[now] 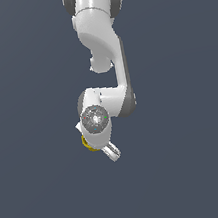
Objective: Pick up the object and move it to a goal position.
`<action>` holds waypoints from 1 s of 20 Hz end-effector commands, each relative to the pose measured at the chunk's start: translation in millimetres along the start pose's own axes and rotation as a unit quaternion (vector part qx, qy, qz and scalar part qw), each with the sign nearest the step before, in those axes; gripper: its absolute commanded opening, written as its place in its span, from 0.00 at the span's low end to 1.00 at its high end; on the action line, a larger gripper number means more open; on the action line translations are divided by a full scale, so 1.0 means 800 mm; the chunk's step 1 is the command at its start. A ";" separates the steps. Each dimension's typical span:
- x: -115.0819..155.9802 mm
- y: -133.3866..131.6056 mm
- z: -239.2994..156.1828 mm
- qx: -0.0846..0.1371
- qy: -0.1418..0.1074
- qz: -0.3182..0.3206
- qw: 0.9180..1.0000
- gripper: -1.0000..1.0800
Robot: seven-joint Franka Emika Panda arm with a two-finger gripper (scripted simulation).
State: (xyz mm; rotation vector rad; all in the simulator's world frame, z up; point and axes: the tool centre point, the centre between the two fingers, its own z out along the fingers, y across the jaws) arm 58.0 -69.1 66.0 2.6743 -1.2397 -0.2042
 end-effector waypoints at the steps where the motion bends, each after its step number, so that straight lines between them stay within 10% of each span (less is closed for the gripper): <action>1: 0.000 0.000 0.000 0.000 0.000 0.000 1.000 0.00; 20: -0.023 0.007 -0.088 0.000 0.000 0.000 1.000 0.00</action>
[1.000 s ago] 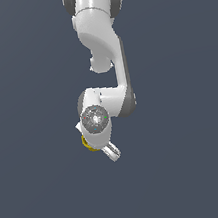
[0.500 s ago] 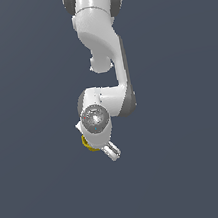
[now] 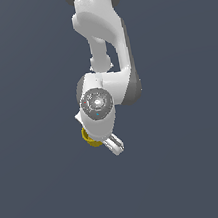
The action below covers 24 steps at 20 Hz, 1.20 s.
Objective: Pick up the object and move it to a goal position.
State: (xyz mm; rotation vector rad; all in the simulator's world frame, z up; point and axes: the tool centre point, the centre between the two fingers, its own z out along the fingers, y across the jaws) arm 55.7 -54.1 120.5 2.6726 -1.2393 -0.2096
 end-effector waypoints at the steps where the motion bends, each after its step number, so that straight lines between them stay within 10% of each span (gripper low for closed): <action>1: -0.007 0.002 -0.032 0.002 0.001 0.000 1.000 0.00; 24: -0.076 0.018 -0.312 0.001 0.001 0.000 1.000 0.00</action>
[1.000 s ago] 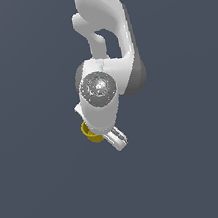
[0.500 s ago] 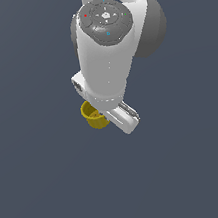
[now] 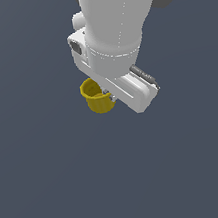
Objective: Pick up the object and move it to a goal position.
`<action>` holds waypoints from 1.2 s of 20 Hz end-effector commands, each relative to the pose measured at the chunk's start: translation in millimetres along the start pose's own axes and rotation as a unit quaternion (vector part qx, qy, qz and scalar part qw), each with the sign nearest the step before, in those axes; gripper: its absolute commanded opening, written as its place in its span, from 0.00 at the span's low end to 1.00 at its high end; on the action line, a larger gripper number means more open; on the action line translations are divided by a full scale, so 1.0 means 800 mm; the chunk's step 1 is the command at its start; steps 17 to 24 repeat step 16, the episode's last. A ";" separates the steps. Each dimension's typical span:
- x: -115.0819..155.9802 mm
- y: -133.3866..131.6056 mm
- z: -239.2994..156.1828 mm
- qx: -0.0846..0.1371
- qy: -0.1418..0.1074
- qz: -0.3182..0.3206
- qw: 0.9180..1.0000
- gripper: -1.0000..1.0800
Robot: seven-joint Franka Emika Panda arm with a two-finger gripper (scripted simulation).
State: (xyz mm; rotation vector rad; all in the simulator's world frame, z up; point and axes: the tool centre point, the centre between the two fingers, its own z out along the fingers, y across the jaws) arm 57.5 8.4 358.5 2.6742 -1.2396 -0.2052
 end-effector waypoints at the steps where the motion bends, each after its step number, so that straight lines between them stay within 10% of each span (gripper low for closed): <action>1: -0.004 0.001 -0.020 0.000 0.000 0.000 1.000 0.00; 24: -0.011 0.000 -0.057 0.000 0.000 0.000 1.000 0.00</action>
